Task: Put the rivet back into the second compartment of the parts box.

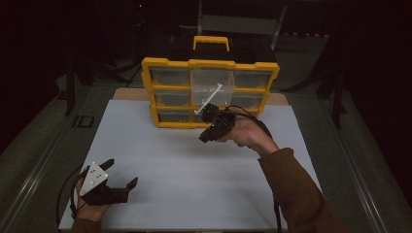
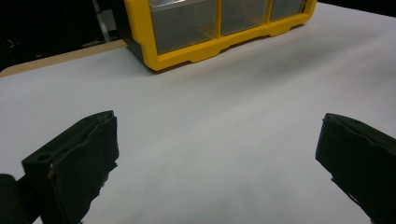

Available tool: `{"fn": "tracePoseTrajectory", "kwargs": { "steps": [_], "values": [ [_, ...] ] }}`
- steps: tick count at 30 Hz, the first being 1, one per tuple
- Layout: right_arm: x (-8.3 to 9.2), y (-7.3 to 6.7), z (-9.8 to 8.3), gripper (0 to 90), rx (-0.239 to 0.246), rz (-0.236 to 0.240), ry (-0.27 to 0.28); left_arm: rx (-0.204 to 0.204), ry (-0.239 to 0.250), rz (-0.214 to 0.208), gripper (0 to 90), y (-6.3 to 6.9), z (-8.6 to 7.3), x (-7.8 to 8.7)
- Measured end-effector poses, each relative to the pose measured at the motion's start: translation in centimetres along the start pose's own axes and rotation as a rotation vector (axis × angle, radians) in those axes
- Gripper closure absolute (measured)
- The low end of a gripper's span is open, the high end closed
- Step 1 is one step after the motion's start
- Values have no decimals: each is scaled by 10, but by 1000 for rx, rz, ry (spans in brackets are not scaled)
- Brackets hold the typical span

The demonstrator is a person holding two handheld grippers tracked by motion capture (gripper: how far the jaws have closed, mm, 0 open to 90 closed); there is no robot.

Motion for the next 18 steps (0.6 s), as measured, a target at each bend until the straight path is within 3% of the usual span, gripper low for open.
{"fn": "tracePoseTrajectory", "kwargs": {
  "steps": [18],
  "values": [
    [42, -4, 25, 827, 7, -3, 56, 2, 1, -1, 0, 0, 0, 0]
  ]
}}
Point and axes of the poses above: each handheld gripper's, and its own axes: x roughly backward along the jaws, z roughly out of its top, y roughly to its right, the point moved 8 cm from there along -x, roughly forward along the jaws, and after that the axes turned 12 degrees about z, right-handed, at the moved point
